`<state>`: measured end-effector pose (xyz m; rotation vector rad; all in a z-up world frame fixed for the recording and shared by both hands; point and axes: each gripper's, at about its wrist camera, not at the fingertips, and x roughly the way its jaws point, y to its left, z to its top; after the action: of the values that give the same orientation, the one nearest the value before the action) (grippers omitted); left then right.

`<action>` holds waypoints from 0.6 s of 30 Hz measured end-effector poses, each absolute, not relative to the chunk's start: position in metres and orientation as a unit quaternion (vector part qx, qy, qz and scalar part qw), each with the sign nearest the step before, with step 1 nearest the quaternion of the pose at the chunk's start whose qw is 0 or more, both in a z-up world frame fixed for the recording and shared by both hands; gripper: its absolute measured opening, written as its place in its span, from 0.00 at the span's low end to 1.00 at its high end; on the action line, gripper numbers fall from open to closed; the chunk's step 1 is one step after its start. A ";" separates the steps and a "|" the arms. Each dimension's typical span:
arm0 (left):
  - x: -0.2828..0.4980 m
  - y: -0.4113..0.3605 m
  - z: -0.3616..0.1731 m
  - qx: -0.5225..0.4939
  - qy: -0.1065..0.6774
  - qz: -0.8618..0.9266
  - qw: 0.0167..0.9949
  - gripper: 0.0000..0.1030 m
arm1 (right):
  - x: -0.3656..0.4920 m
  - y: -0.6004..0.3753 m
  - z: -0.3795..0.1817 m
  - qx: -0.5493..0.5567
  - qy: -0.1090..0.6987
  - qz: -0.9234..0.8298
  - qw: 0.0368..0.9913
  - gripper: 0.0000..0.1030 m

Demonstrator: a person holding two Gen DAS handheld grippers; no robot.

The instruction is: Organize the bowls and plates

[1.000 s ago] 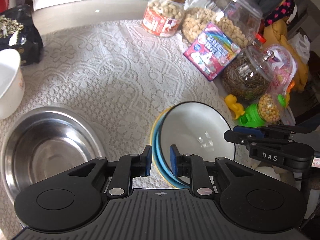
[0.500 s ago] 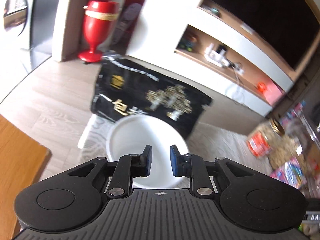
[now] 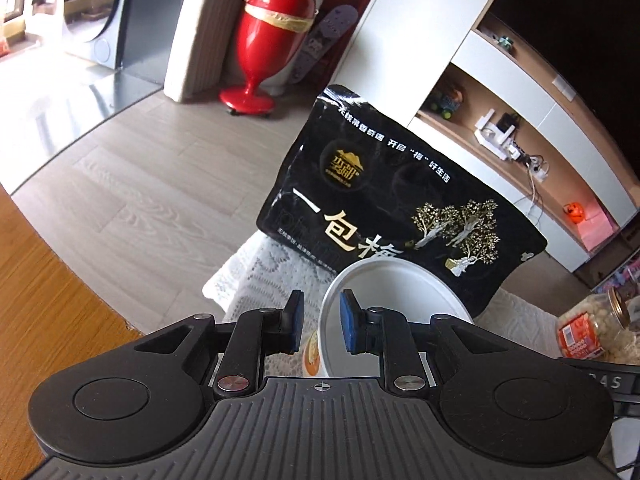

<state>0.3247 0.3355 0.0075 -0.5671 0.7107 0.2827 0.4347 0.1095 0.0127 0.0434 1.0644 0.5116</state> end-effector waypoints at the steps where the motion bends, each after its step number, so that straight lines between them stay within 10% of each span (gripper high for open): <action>1: 0.326 0.335 0.005 -0.280 0.343 0.133 0.887 0.21 | 0.438 0.114 0.005 0.026 0.511 0.240 0.825 0.55; 7: 0.338 0.320 -0.015 -0.281 0.382 0.116 0.873 0.23 | 0.441 0.117 -0.022 0.050 0.563 0.248 0.787 0.15; 18: 0.344 0.281 -0.023 -0.285 0.413 0.029 0.864 0.19 | 0.429 0.067 -0.013 -0.007 0.554 0.212 0.805 0.14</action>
<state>0.3442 0.2814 -0.0232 -0.5982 0.8661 0.0616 0.4292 0.0669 -0.0127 -0.0144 1.1864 0.4545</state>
